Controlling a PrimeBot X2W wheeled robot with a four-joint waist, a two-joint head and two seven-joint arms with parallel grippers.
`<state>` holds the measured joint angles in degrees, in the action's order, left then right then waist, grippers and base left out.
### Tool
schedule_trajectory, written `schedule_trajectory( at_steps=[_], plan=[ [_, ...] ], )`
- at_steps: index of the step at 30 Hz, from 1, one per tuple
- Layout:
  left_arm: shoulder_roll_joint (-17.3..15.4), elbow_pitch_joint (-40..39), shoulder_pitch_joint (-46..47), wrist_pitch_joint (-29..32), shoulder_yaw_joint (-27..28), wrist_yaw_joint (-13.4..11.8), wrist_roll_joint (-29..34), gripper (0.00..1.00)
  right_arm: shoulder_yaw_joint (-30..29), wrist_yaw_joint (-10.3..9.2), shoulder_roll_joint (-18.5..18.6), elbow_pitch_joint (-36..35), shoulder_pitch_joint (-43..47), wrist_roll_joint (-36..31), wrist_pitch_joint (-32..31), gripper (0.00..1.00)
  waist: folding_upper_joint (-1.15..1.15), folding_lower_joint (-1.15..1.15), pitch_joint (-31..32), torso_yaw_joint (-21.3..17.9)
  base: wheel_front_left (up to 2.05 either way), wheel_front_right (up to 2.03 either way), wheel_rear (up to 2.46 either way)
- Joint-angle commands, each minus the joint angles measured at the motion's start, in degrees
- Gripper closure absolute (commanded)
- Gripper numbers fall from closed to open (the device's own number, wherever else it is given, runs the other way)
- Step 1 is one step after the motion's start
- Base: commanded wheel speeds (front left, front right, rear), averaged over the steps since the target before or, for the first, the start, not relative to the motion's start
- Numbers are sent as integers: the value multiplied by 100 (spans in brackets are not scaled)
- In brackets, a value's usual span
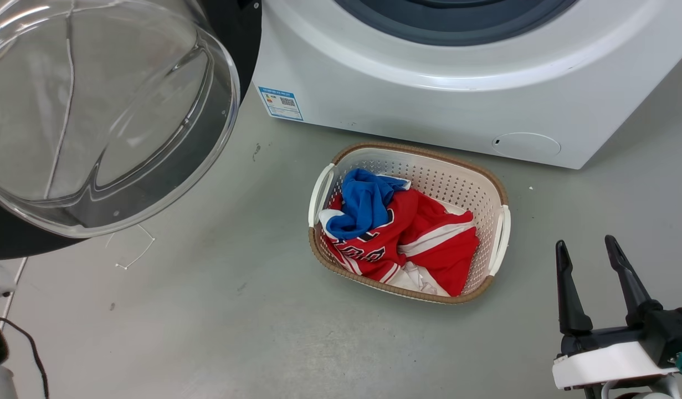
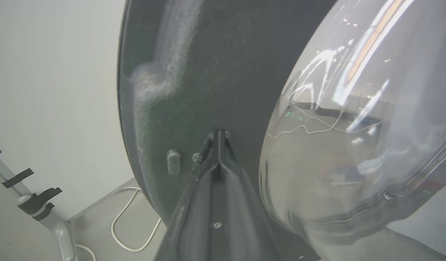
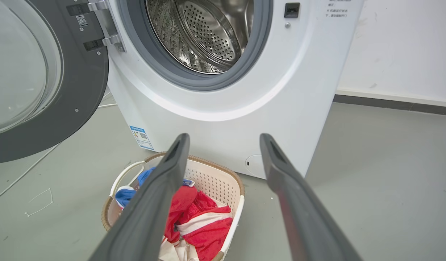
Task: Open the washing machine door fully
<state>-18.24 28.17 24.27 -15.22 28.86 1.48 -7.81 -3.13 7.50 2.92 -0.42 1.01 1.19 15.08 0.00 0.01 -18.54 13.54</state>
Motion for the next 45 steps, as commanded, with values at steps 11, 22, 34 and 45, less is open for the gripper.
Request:
schedule_trajectory(
  at_steps=[11,22,34,45],
  plan=[
    [-221,396,213,5,124,179,196,100,25,-2,-9,31,-26,52,10,0,0,-1,194,-18,0,0,0],
    [79,-20,-661,0,27,395,485,100,-21,-2,-8,100,385,228,11,0,0,-1,1142,-74,0,0,0],
    [738,-1631,-1685,0,-760,448,934,100,-226,-2,-8,-326,783,312,11,0,0,-1,1856,-188,0,0,0],
    [1214,-2541,-2321,0,-1663,474,1048,100,-213,-2,-9,-516,871,315,10,0,0,-1,2108,-458,0,0,0]
  ],
)
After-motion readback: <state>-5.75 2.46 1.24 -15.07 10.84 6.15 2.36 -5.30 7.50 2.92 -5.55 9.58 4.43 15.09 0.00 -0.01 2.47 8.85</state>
